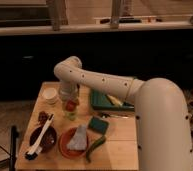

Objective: Place apple in plastic cup

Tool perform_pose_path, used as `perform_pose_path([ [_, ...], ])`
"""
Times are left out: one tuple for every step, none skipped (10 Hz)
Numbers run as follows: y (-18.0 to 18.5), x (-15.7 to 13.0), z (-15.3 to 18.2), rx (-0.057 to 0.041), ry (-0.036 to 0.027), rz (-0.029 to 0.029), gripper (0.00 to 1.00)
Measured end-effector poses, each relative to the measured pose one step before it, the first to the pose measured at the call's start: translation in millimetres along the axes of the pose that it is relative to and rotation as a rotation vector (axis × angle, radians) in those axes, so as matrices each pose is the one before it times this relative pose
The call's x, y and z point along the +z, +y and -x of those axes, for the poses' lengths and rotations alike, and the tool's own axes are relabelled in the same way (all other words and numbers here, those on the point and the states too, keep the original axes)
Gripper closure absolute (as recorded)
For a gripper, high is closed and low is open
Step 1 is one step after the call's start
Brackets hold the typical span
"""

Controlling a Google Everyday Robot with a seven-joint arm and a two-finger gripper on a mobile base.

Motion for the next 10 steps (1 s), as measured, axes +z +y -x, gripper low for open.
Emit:
perform_pose_path([
  [-0.9, 0.09, -0.72, -0.00069, 0.00131, -0.00124, 0.97],
  [-0.27, 0.86, -0.32, -0.00023, -0.00085, -0.0006, 0.97],
  [-0.3, 0.31, -0.35, -0.00056, -0.0002, -0.00157, 0.97],
  [-0.21, -0.11, -0.33, -0.00133, 0.00006, -0.00065, 0.97],
  [-0.54, 0.23, -0.25, -0.00191, -0.00035, -0.00062, 0.97],
  [-0.66, -0.06, -0.44, -0.00251, 0.00024, -0.00074, 0.96],
  [-0.89, 0.39, -0.66, -0.00356, -0.00294, -0.00362, 0.89],
  [-1.8, -0.16, -1.19, -0.00529, -0.00049, -0.00254, 0.78],
  [-0.53, 0.61, 0.11, -0.00281, -0.00435, 0.00103, 0.7],
  [-1.07, -0.01, -0.4, -0.00186, -0.00254, 0.00036, 0.58],
])
